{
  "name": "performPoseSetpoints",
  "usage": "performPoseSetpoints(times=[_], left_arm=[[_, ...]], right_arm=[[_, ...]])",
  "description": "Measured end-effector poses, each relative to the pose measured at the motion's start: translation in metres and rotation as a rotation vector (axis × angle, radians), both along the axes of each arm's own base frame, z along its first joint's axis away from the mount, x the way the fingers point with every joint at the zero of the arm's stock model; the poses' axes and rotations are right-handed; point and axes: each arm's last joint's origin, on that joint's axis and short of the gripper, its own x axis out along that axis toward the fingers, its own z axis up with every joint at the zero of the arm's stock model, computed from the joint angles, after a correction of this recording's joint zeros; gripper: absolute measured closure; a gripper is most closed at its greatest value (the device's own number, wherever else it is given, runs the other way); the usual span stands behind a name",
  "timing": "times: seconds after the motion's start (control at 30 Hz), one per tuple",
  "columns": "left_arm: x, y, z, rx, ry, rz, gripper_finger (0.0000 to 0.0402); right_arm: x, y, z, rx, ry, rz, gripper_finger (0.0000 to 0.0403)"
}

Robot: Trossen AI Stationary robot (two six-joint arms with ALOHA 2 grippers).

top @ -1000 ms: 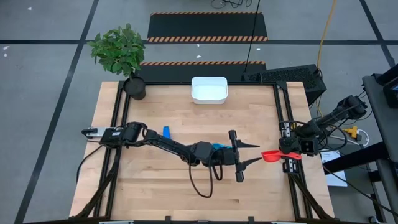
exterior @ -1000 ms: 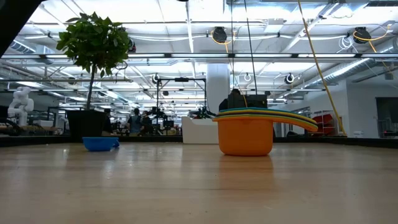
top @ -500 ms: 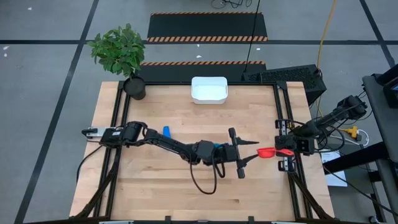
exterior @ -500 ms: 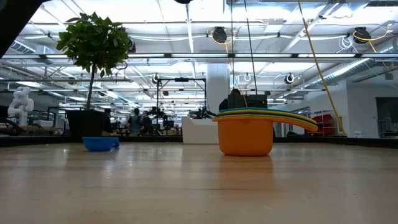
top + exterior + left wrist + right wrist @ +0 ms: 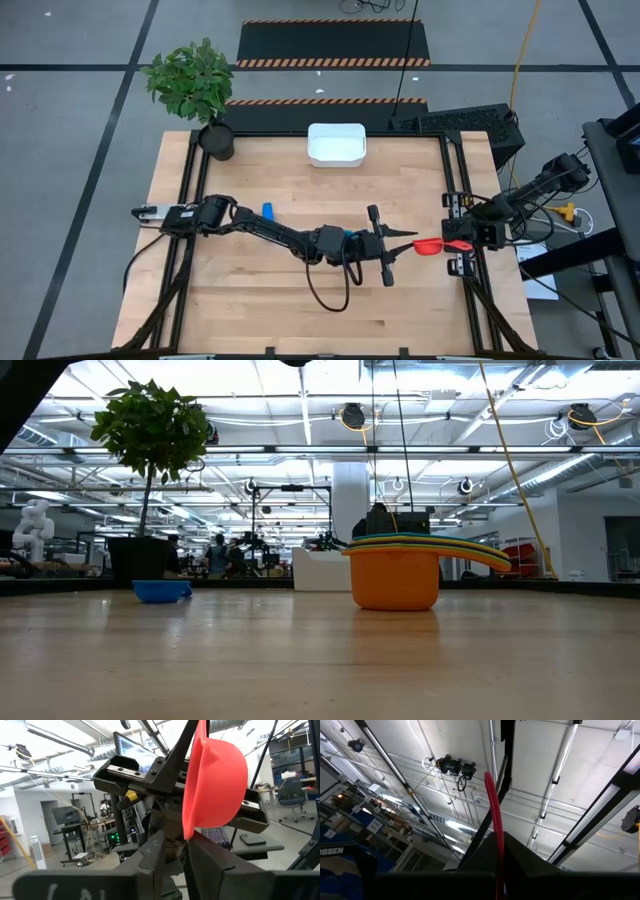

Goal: Nest measuring cups in basket
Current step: Stack the red measuring cup on top of the light blue measuring cup

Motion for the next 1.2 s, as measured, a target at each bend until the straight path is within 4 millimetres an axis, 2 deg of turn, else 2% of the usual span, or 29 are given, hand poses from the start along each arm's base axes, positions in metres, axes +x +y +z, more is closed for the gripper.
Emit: performPoseSetpoints(times=[0.13, 0.27, 0.4, 0.5, 0.6, 0.77, 0.87, 1.03, 1.2], left_arm=[[0.000, -0.001, 0.000, 0.009, 0.004, 0.001, 0.0343], [0.000, -0.002, -0.002, 0.022, 0.021, -0.005, 0.0389], [0.000, -0.005, -0.002, 0.048, 0.029, 0.012, 0.0393], [-0.004, -0.009, 0.002, 0.080, 0.081, 0.107, 0.0397], [-0.015, -0.016, 0.017, 0.137, 0.190, 0.252, 0.0399], [-0.045, -0.032, 0.050, 0.204, 0.365, 0.430, 0.0401], [-0.063, -0.039, 0.062, 0.213, 0.457, 0.518, 0.0401], [-0.090, -0.046, 0.068, 0.196, 0.570, 0.702, 0.0401], [-0.103, -0.046, 0.069, 0.173, 0.614, 0.730, 0.0401]], right_arm=[[0.000, 0.000, 0.000, -0.002, 0.004, 0.000, 0.0403], [0.001, 0.000, -0.001, -0.007, 0.012, -0.001, 0.0403], [0.001, 0.000, -0.001, 0.008, 0.027, -0.013, 0.0401], [0.003, -0.001, -0.002, 0.063, 0.065, -0.040, 0.0386], [0.002, -0.003, -0.004, 0.103, 0.089, -0.055, 0.0363], [-0.004, -0.010, -0.005, 0.200, 0.126, -0.134, 0.0319], [-0.005, -0.013, -0.006, 0.229, 0.168, -0.200, 0.0294], [-0.004, -0.016, -0.009, 0.259, 0.244, -0.295, 0.0260], [-0.001, -0.018, -0.014, 0.274, 0.313, -0.408, 0.0241]])
